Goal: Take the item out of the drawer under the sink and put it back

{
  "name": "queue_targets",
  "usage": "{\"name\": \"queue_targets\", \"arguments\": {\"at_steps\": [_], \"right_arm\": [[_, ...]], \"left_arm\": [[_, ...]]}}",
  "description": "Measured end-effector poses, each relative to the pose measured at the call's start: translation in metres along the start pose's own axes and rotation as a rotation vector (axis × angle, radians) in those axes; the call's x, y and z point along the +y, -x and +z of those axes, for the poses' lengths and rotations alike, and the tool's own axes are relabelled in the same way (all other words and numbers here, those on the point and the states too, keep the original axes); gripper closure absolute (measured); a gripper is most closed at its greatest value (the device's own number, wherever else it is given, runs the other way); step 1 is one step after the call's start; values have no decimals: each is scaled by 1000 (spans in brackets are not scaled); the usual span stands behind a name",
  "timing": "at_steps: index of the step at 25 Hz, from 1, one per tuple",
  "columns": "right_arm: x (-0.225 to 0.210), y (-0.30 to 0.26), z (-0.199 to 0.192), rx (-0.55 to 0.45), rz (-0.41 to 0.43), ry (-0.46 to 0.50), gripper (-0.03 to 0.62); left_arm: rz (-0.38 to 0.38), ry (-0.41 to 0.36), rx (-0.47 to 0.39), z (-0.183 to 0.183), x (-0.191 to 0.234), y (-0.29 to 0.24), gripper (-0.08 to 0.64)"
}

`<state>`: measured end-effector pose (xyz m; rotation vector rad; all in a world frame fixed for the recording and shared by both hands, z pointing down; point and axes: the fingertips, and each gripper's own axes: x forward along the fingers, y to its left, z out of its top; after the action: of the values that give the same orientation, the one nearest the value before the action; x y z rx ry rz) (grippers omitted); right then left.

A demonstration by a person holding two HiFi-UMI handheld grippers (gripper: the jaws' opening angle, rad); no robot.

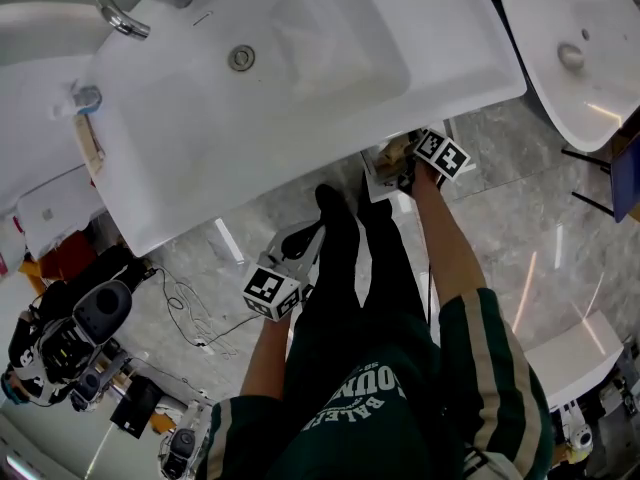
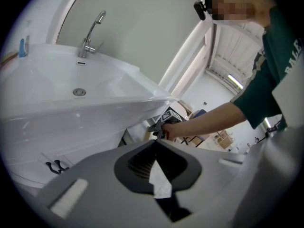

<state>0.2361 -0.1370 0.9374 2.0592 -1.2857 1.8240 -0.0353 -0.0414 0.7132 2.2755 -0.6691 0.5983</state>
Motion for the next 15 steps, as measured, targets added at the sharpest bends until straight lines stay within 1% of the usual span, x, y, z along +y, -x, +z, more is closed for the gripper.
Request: {"name": "queue_targets", "arguments": {"at_steps": [4,8,9,12,15], "right_arm": [[-10,-11,1,15,-31,-4,432],[-2,-18,9,6,-32,16,433],[-2,-20,10,4,-32,-3,433],[-7,-25,6,22,-19,-105,433],[-11,-30,1,37,-25,-111,433]], "left_arm": [[9,12,9,-5,6,0,511],[23,27,15,-9,15,4,511],[24,28,16,-9,16,4,511],[22,32,19,-10,16,4,511],[17,31,25,-12,16,4,511]]}}
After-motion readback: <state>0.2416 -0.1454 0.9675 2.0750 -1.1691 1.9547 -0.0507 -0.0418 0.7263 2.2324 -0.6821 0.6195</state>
